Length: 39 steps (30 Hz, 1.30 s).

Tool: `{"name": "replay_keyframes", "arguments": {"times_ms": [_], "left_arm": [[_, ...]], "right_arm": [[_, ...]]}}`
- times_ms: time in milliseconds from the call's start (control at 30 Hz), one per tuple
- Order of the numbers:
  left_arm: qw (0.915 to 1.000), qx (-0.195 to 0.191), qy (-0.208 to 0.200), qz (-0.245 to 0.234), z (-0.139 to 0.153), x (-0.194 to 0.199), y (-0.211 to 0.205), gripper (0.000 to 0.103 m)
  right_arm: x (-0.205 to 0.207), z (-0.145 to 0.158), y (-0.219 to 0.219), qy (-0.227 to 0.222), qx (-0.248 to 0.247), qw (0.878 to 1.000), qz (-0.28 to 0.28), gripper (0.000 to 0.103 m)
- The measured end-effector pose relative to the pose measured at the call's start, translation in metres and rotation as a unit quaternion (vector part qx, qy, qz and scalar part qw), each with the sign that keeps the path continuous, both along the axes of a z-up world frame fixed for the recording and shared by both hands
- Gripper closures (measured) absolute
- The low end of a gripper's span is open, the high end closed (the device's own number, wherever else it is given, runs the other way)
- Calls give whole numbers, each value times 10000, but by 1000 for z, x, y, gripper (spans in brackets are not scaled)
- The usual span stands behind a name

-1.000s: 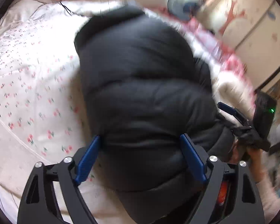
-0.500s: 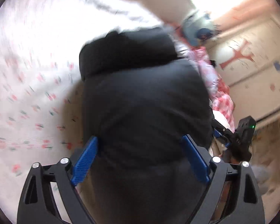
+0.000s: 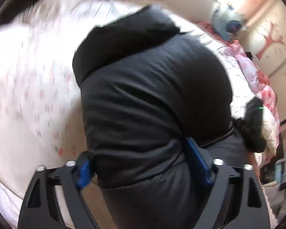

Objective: Fold large clothes

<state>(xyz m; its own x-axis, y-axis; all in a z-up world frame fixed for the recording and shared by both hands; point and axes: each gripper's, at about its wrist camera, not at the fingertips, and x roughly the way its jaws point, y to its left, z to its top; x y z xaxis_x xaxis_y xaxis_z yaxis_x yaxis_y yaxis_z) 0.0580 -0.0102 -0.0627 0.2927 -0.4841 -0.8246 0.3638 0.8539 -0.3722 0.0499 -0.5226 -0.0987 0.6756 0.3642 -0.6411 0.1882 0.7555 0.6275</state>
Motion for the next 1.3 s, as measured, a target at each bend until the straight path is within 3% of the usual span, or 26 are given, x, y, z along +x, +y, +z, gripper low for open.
{"name": "replay_keyframes", "arguments": {"times_ms": [67,133,167,233,267,333,400,433,467,533,700,767,833,867,933,1067,1200,1300], "left_arm": [[9997,-209,126,-16,-16,1,2,11],[9998,-119,-58,138,-4,-6,-3,12],[9992,-23,-376,159,9,-12,-6,12],[9967,14,-812,89,32,-20,-15,12],[9963,2,-857,99,35,-18,-17,12],[9969,170,-762,-1,24,-7,-29,11],[9977,345,-568,-91,1,6,-31,7],[9989,169,-429,-58,-7,11,-28,7],[9995,-13,-297,-39,-10,14,-25,7],[9998,-159,-121,-71,-4,13,-17,7],[9967,-781,90,-213,5,-9,14,7],[9968,-728,241,-245,-8,-16,18,7],[9958,-744,456,-292,-24,-27,21,7],[9949,-783,562,-285,-29,-31,19,7],[9955,-750,549,-174,-26,-37,26,7],[9966,-653,395,-302,-8,-50,32,7],[9953,-823,452,-244,0,-46,43,7],[9961,-767,325,-278,3,-52,46,7]], "right_arm": [[0,1,-2,242,-377,9990,-34,6],[-6,12,8,417,-861,9954,-17,6],[-8,26,6,328,-1143,9929,-23,6],[-23,60,10,-337,-1383,9898,1,6],[-27,77,15,-651,-1486,9868,13,6],[-14,87,20,-780,-1740,9816,25,6],[16,60,34,36,-2030,9790,201,6],[32,36,38,488,-2083,9758,444,6],[42,10,32,772,-1886,9772,598,6],[37,5,16,939,-1372,9850,459,6],[-30,28,-13,282,-87,9989,351,6],[-42,20,0,413,73,9976,550,6],[-43,-9,22,950,214,9885,1157,6],[-51,-15,27,1040,223,9871,1197,6],[-60,-6,28,981,156,9884,1153,6],[-82,5,10,702,695,9900,1005,6],[-93,-15,-29,564,1771,9809,566,6],[-89,-25,-40,576,2125,9738,561,6]]}}
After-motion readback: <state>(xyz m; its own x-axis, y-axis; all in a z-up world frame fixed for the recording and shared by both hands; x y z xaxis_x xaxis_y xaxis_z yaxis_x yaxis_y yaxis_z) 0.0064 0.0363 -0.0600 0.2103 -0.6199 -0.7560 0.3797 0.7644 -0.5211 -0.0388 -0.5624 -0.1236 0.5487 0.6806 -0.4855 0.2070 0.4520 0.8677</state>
